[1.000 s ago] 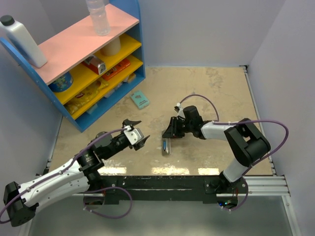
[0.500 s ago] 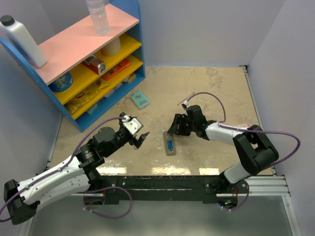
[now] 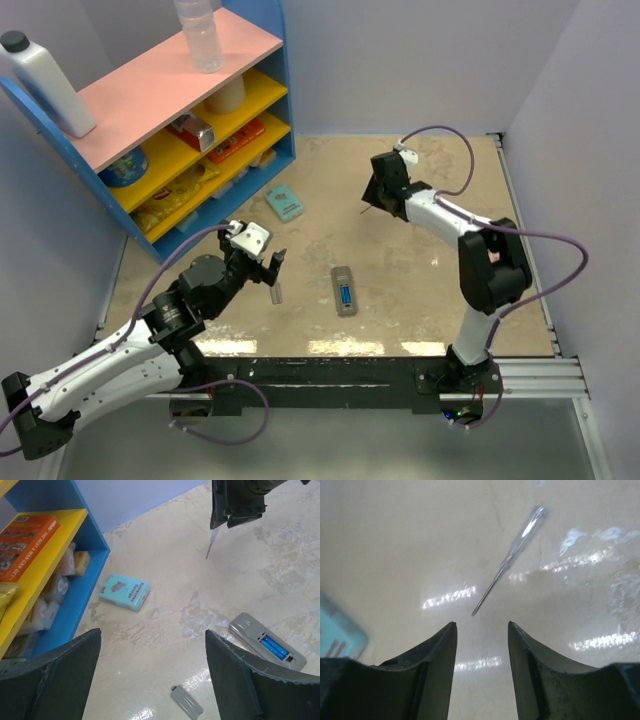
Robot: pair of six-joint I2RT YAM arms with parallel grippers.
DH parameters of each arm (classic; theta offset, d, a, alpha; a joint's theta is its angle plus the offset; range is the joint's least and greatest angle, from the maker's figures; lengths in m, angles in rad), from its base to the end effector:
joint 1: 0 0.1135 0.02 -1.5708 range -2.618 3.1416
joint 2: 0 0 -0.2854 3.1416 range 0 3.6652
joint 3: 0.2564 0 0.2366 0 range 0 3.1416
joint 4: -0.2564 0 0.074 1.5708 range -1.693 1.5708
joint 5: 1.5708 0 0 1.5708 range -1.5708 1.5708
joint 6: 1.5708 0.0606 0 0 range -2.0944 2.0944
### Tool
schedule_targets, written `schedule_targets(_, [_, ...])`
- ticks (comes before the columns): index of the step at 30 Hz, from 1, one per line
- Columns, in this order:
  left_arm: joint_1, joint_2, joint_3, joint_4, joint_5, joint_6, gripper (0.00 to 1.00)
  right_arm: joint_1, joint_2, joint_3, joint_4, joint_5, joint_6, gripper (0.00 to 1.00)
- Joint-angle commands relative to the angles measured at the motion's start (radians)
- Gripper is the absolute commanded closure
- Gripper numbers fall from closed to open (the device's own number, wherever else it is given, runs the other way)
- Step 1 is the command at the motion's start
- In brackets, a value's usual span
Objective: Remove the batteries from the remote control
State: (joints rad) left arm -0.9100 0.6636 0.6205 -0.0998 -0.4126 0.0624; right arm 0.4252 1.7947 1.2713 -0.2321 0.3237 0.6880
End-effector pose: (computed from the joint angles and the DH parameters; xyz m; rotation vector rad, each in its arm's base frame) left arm 0.1141 -0.1071 0.3209 0.5163 1.6296 -0.2784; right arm 0.3790 0.1504 0.2392 0.4583 2.2404 0.2042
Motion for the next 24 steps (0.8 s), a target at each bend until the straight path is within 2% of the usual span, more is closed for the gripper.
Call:
schedule_targets(1, [0.006, -0.010, 0.044, -0.012, -0.049, -0.022, 0.12, -0.040, 0.187, 0.224, -0.214, 0.163, 0.073, 0.54])
schedule_targets(7, [0.006, -0.030, 0.036, -0.009, -0.043, -0.019, 0.12, -0.069, 0.341, 0.448, -0.320, 0.199, 0.108, 0.57])
schedule_targets(13, [0.006, -0.021, 0.038, -0.008, -0.029, -0.016, 0.13, -0.103, 0.380, 0.473, -0.322, 0.209, 0.157, 0.57])
schedule_targets(24, [0.006, 0.013, 0.045, -0.026, -0.011, -0.007, 0.14, -0.126, 0.482, 0.545, -0.314, 0.160, 0.133, 0.58])
